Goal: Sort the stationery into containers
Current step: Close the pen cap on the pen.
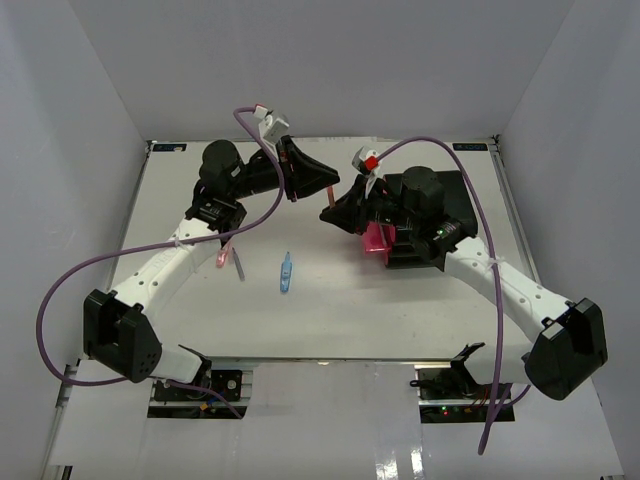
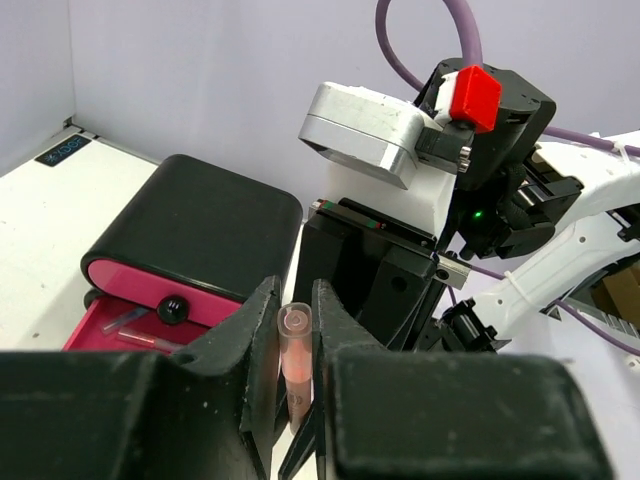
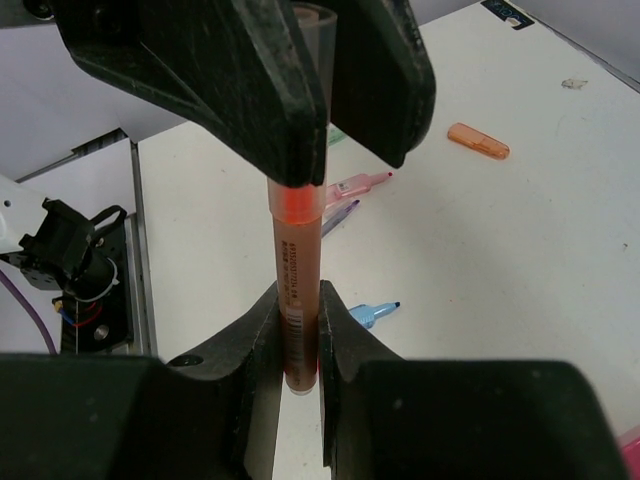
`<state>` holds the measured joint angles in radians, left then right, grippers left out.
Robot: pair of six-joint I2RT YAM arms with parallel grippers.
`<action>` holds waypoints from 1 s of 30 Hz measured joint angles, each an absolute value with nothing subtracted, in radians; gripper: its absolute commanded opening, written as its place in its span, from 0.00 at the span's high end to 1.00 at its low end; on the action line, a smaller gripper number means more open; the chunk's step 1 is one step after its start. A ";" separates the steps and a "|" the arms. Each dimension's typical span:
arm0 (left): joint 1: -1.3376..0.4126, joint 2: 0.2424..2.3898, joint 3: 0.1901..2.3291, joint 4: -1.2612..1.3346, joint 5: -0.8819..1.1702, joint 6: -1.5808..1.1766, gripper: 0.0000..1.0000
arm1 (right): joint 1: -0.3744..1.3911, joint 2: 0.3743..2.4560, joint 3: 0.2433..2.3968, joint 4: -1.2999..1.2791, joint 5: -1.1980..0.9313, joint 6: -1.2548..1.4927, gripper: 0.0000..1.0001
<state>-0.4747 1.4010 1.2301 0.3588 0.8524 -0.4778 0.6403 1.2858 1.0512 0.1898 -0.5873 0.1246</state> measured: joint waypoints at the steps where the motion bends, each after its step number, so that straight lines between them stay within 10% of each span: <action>1: -0.475 1.401 1.230 0.359 0.853 -0.478 0.85 | 0.640 1.286 1.053 0.187 -0.587 0.126 0.92; 5: -0.475 1.399 1.218 0.367 0.852 -0.479 1.00 | 0.640 1.295 1.059 0.182 -0.590 0.132 0.92; 30: -0.467 1.269 1.012 0.524 0.703 -0.497 1.00 | 0.608 1.388 1.208 0.045 -0.749 0.126 0.92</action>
